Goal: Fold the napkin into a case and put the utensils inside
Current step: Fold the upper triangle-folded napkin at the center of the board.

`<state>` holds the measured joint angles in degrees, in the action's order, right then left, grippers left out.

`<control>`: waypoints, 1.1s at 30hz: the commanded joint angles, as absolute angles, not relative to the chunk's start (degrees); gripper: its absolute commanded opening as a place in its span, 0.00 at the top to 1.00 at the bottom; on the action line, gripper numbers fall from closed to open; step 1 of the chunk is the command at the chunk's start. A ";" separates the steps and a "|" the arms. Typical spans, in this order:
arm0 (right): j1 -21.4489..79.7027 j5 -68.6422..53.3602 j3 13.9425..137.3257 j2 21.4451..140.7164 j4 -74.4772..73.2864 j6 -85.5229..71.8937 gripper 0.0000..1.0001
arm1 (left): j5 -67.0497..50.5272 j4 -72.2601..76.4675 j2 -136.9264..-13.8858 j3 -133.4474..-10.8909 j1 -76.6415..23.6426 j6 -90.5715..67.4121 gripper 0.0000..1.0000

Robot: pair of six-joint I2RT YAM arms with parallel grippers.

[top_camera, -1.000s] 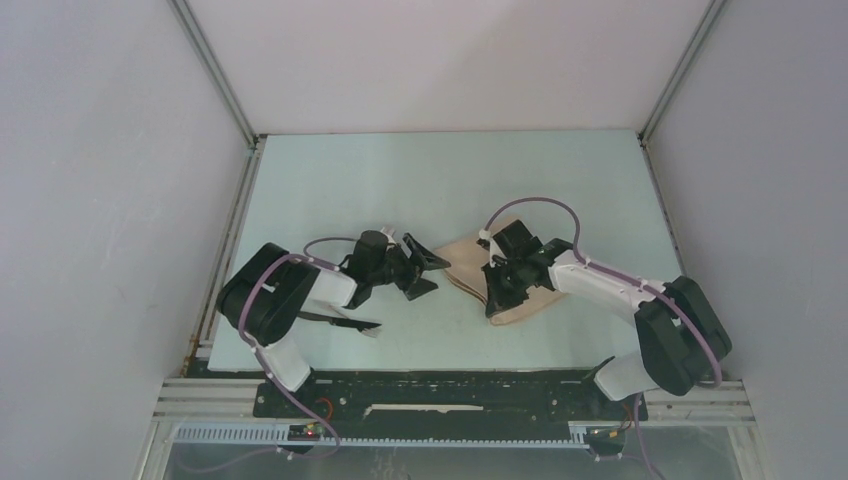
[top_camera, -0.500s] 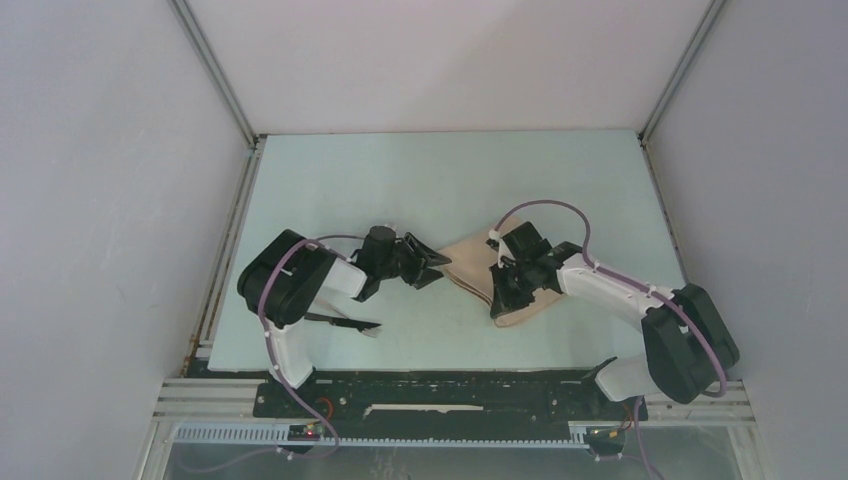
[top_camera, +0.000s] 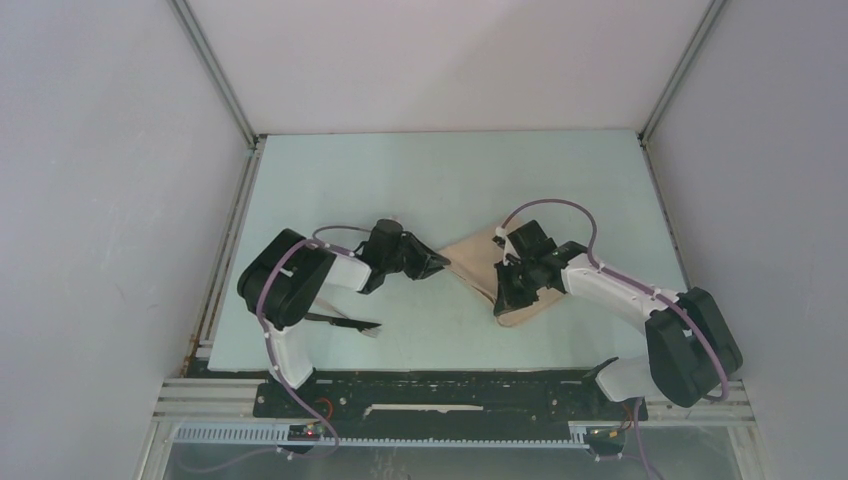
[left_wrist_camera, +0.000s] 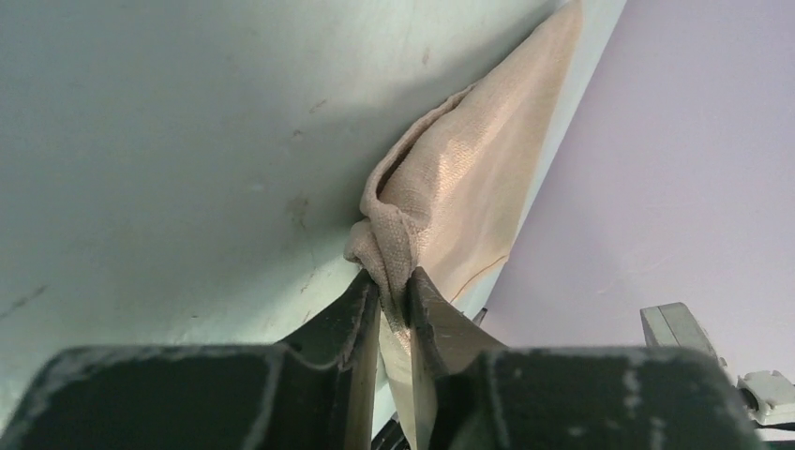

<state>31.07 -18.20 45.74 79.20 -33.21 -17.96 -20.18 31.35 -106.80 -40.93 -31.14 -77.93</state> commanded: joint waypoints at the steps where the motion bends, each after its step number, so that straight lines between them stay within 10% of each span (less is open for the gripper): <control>1: 30.20 -15.43 45.44 77.61 -35.00 -20.28 1.00 | -16.75 25.49 -102.96 -44.87 -32.34 -73.07 0.82; 7: 28.01 -11.91 45.44 78.40 -37.57 -22.21 1.00 | -14.35 17.25 -103.10 -51.50 -33.89 -69.58 0.96; 33: 18.90 -7.59 45.83 82.77 -35.52 -21.53 1.00 | -15.14 5.54 -118.35 -76.48 -36.74 -68.26 0.98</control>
